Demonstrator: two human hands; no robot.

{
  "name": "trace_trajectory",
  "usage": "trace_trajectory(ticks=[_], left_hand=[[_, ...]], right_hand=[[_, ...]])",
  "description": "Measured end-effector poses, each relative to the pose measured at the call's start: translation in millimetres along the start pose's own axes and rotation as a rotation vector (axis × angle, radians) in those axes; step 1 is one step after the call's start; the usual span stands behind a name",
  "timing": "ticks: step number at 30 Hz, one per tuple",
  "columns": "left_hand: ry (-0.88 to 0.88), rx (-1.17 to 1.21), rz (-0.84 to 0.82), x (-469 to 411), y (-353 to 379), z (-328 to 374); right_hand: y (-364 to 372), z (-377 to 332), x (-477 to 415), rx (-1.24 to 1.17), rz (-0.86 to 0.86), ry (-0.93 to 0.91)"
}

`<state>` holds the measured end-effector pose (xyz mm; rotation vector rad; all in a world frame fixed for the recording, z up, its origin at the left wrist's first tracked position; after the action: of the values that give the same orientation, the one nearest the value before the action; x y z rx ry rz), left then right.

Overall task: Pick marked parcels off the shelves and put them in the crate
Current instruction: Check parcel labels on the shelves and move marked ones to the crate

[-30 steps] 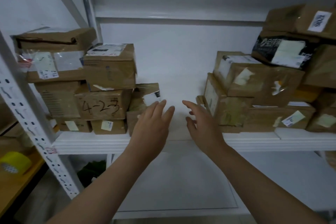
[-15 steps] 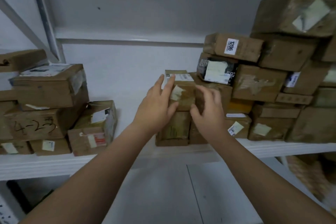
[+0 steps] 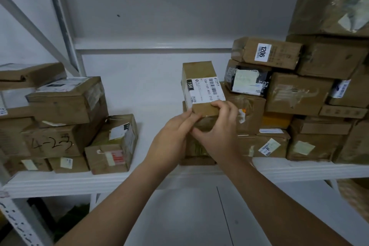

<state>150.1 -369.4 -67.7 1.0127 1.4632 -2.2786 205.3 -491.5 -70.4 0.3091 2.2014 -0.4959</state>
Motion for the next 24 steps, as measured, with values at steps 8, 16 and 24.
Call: trace_trajectory(ticks=[8,16,24], left_hand=[[-0.061,0.210,0.197,5.3,-53.1,-49.6],[-0.239,0.513,0.215,13.8,-66.9,-85.3],[-0.269,0.563,0.461,30.5,-67.9,-83.3]], right_hand=[[-12.4,-6.2,-6.6,-0.223,-0.163,-0.103],[-12.4,-21.0,-5.2,-0.189,-0.467,-0.089],[-9.2,-27.7,-8.9,-0.229,-0.453,-0.035]])
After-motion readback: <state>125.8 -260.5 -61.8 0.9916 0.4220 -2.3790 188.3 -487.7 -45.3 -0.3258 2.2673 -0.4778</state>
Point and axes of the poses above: each hand's wrist, its own x-axis away from the middle knuckle, its own y-axis out of the palm, z = x × y, the point moved 4 cm from there along -x, towards the middle knuckle, and after that the axes turned 1 degree about z, right-handed, at the moved point
